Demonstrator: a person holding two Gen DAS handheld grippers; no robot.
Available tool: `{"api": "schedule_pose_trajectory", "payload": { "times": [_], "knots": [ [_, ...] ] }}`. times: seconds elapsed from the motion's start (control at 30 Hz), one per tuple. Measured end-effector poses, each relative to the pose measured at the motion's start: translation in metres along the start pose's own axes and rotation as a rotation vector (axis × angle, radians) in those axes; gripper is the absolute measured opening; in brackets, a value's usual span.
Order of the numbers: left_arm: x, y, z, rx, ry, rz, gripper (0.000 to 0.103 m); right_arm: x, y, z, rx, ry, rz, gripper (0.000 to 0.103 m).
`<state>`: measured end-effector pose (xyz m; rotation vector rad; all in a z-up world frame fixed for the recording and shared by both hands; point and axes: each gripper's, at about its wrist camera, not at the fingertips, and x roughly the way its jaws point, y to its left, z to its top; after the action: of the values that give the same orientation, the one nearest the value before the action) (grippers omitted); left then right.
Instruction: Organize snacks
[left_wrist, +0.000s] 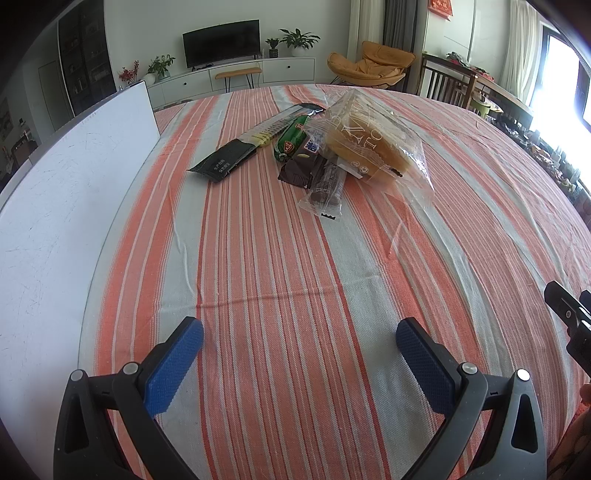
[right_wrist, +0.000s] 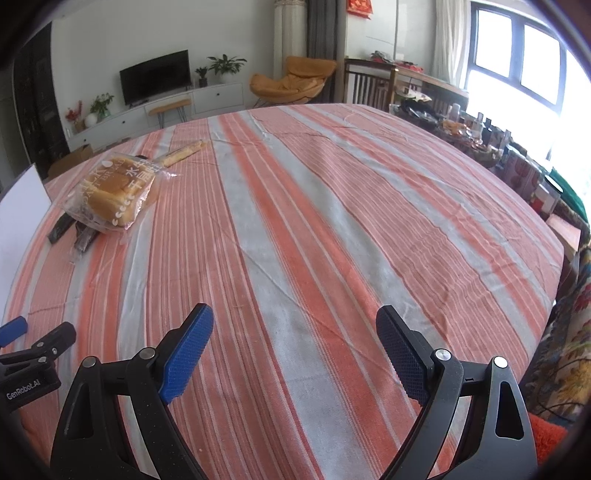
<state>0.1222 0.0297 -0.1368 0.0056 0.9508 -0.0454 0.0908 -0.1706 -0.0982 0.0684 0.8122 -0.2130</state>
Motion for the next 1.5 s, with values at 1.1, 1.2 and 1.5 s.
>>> {"api": "schedule_pose_trajectory", "payload": {
  "times": [1.1,1.2,1.5],
  "knots": [
    [0.026,0.063,0.151,0.012,0.089,0.186,0.097,0.016,-0.002,-0.003,0.020,0.100,0.014,0.093],
    [0.053,0.073,0.174,-0.003,0.110,0.109,0.097,0.017,-0.001,-0.003,0.021,0.100,0.014,0.093],
    [0.116,0.085,0.186,-0.051,0.143,0.017,0.082,0.017,-0.001,-0.003,0.020,0.100,0.014,0.093]
  ]
}}
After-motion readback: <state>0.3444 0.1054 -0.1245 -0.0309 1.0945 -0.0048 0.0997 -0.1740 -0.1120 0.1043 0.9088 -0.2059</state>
